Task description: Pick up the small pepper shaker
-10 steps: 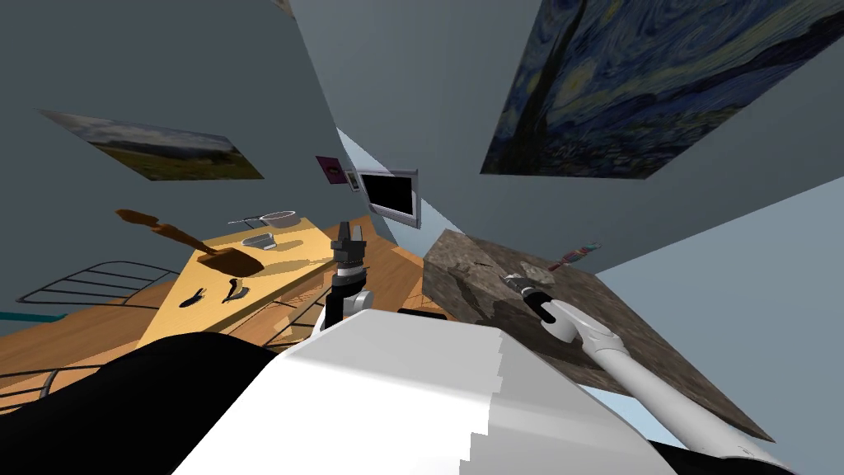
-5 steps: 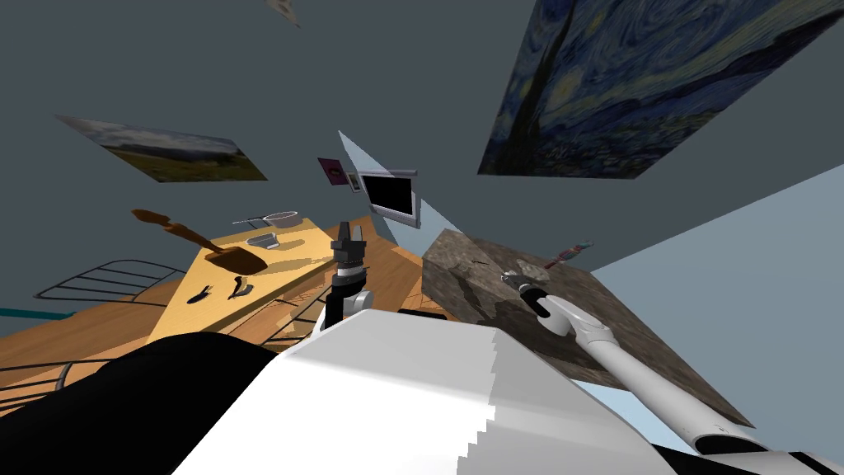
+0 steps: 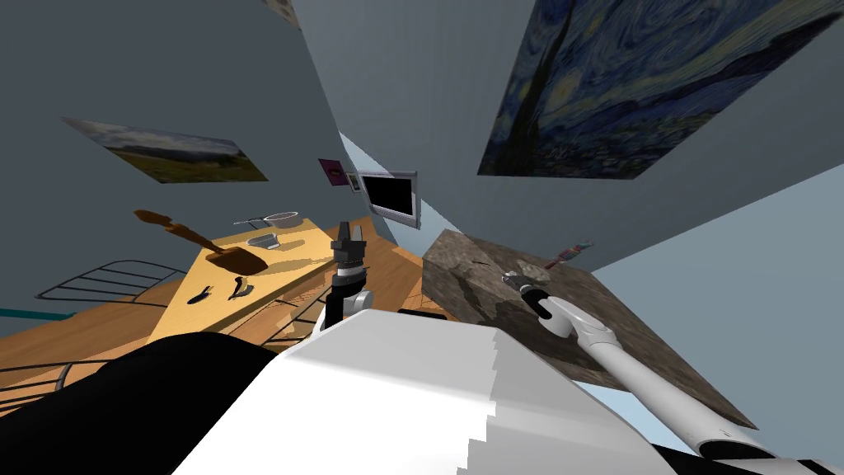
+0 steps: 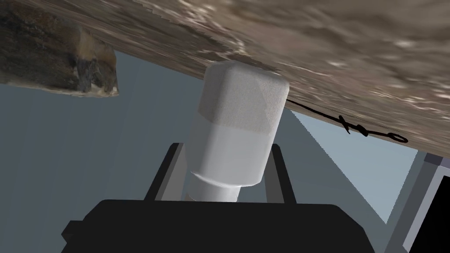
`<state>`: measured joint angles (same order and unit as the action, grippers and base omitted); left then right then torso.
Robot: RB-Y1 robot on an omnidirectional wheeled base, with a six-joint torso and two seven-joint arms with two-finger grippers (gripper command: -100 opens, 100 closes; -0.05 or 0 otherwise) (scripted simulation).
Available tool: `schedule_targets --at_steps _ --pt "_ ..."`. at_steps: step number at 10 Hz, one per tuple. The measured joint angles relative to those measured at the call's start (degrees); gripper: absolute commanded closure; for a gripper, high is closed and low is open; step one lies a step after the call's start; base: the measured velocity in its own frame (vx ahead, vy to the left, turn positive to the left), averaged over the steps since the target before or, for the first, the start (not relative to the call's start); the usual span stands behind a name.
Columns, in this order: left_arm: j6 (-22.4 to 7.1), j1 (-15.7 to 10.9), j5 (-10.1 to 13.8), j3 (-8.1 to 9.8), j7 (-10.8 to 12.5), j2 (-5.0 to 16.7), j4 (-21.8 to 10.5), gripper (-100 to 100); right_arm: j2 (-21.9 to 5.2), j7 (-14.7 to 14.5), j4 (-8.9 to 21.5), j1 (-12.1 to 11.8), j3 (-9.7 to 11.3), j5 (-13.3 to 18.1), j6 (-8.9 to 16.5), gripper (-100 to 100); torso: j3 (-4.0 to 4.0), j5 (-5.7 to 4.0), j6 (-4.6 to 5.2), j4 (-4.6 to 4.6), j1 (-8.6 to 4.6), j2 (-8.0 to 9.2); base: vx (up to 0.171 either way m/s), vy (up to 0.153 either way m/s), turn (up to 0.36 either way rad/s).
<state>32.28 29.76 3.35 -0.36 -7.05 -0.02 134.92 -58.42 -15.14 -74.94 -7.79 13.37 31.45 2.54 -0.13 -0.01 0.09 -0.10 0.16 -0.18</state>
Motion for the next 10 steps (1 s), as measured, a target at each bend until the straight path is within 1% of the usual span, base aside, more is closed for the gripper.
schedule_targets --at_steps 1,2,4,5,6,7,9,10 --pt "0.0 0.0 0.0 0.0 0.0 0.0 0.0 0 0.2 -0.6 -1.0 -1.8 -1.6 0.0 -0.9 100 -0.08 0.01 -0.02 -0.03 0.09 -0.15 0.076 0.033 -0.012" --pt "0.0 0.0 0.0 0.0 0.0 0.0 0.0 0 0.6 -1.0 -1.3 -2.9 -2.6 0.1 -1.6 100 -0.11 -0.01 -0.04 -0.05 0.02 -0.18 0.075 0.026 0.005" --pt "0.0 0.0 0.0 0.0 0.0 0.0 0.0 0 1.4 -2.0 -2.6 -6.4 -5.9 0.2 -3.6 100 -0.16 -0.04 -0.03 -0.06 0.01 -0.26 0.082 0.037 -0.015" --pt "0.0 0.0 0.0 0.0 0.0 0.0 0.0 0 1.6 -2.4 -2.9 -7.4 -6.8 0.2 -4.2 100 -0.13 -0.05 -0.05 -0.06 -0.03 -0.2 0.049 0.024 -0.001" --pt "0.0 0.0 0.0 0.0 0.0 0.0 0.0 0 1.8 -2.8 -3.8 -9.2 -8.3 0.2 -4.9 100 -0.11 -0.08 -0.03 -0.06 -0.06 -0.15 0.036 0.021 -0.004" --pt "0.0 0.0 0.0 0.0 0.0 0.0 0.0 0 1.9 -3.0 -4.2 -10.5 -9.3 0.2 -5.5 100 -0.08 -0.09 -0.03 -0.05 -0.1 -0.1 0.047 0.022 -0.002" --pt "0.0 0.0 0.0 0.0 0.0 0.0 0.0 0 3.1 -4.3 -4.7 -13.6 -12.8 0.5 -8.0 100 -0.13 -0.1 0.02 -0.09 -0.07 -0.17 0.069 0.036 -0.019" --pt "0.0 0.0 0.0 0.0 0.0 0.0 0.0 0 3.4 -4.7 -5.1 -14.8 -13.7 0.6 -8.6 100 -0.13 -0.11 -0.01 -0.1 -0.08 -0.16 0.059 0.031 0.003"
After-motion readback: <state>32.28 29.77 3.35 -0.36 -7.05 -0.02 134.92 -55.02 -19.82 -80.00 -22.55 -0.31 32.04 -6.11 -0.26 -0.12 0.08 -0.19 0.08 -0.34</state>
